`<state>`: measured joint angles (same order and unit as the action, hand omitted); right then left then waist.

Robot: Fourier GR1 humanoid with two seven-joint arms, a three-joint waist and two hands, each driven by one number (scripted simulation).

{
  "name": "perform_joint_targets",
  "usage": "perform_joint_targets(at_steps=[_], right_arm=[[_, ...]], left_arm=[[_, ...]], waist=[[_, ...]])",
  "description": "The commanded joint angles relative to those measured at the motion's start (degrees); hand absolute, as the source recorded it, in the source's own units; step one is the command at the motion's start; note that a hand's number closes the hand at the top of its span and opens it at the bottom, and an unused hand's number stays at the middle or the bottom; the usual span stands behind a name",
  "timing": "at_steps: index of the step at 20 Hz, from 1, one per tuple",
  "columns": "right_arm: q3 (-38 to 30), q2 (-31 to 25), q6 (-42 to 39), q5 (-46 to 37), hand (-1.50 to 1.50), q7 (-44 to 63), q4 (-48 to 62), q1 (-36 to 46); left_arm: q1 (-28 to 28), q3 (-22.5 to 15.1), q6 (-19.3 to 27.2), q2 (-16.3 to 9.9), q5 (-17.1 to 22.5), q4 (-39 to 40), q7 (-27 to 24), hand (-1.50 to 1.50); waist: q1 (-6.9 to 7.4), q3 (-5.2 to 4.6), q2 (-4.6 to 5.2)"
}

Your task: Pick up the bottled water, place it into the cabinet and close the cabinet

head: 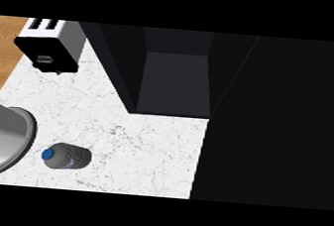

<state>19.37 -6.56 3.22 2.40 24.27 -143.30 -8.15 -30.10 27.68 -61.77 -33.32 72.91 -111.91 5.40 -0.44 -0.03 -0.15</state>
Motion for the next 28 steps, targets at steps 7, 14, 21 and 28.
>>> perform_joint_targets(at_steps=[7, 14, 21, 28], right_arm=[[0.79, -2.08, 0.37, 0.48, -1.50, 6.80, -12.50, -2.18], [-1.37, -0.65, 1.94, 1.13, -1.50, 7.57, -7.77, 3.63], [2.88, -1.26, 2.98, -1.54, -1.50, 9.26, -10.17, 1.93], [2.07, -1.94, 4.06, -2.21, -1.50, 9.42, -9.44, 5.16]], left_arm=[[9.42, -2.36, 1.83, 4.59, -8.03, 5.49, 3.82, -1.50], [21.36, -4.04, 1.55, 13.84, -24.82, 11.87, 4.84, -1.50], [28.29, -0.19, -5.50, 21.64, -41.97, 23.30, -1.69, -1.50], [30.28, 1.44, -8.39, 26.17, -56.51, 29.24, -11.36, -1.50]], waist=[[-0.30, 0.00, -0.02], [-0.05, -0.02, 0.12], [-0.48, -0.10, 0.09], [-0.24, -0.16, 0.15]])
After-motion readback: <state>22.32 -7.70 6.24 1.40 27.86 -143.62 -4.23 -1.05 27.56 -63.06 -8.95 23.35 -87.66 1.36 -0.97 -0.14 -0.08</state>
